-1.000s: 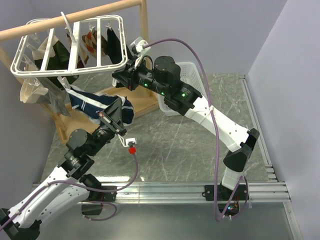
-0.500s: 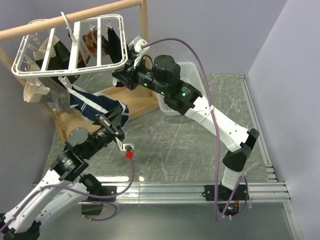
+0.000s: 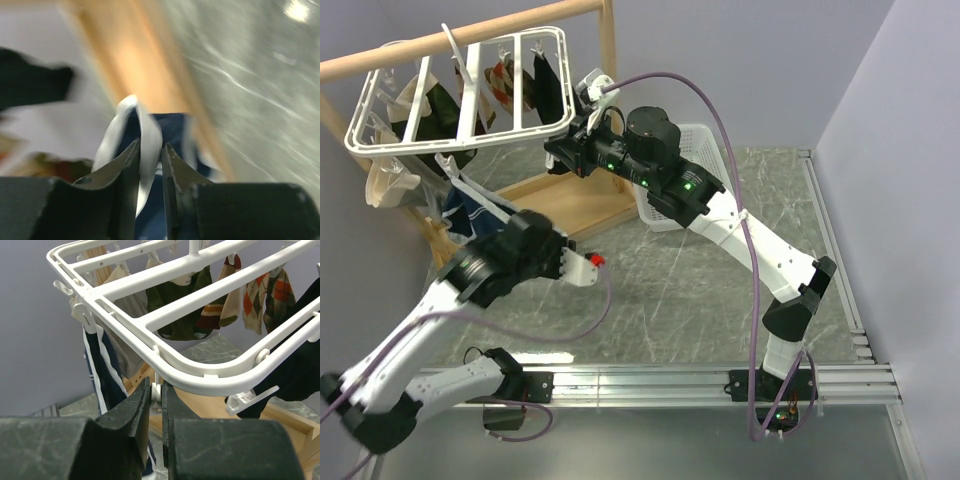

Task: Clip the underwear to the hanger

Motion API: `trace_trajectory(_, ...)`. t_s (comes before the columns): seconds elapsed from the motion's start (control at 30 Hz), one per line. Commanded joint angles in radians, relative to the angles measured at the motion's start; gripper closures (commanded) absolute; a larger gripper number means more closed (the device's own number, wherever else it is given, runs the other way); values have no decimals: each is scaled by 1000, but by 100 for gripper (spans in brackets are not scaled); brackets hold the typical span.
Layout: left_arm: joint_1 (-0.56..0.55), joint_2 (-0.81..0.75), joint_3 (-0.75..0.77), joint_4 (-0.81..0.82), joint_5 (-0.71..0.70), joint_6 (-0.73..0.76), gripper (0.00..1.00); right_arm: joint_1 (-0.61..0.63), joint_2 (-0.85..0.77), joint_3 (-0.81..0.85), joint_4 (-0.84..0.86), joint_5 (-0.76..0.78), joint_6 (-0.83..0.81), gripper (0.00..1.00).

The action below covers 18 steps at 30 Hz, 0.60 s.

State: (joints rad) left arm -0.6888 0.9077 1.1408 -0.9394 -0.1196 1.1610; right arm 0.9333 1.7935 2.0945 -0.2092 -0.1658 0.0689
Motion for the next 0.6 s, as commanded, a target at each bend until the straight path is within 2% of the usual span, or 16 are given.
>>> trace_trajectory(0.0,-5,173,91,-274,-135,-245,71,2,3,36,-59,-17,3,100)
trace_trajectory(0.03,-5,206,108,-338,-149,-294,70,1,1,36,-58,-17,5,100)
trace_trajectory(0.2,-3,364,247,-432,-181,-389,64,1,-9,29,-56,-15,5,100)
trace_trajectory(0.37,-3,436,307,-430,-293,-380,56,2,-17,19,-50,-14,6,100)
trace_trajectory(0.53,-2,479,365,-430,-325,-365,50,1,-26,16,-45,-8,5,100)
trace_trajectory(0.57,-2,490,373,-430,-331,-363,45,1,-26,19,-45,-9,5,100)
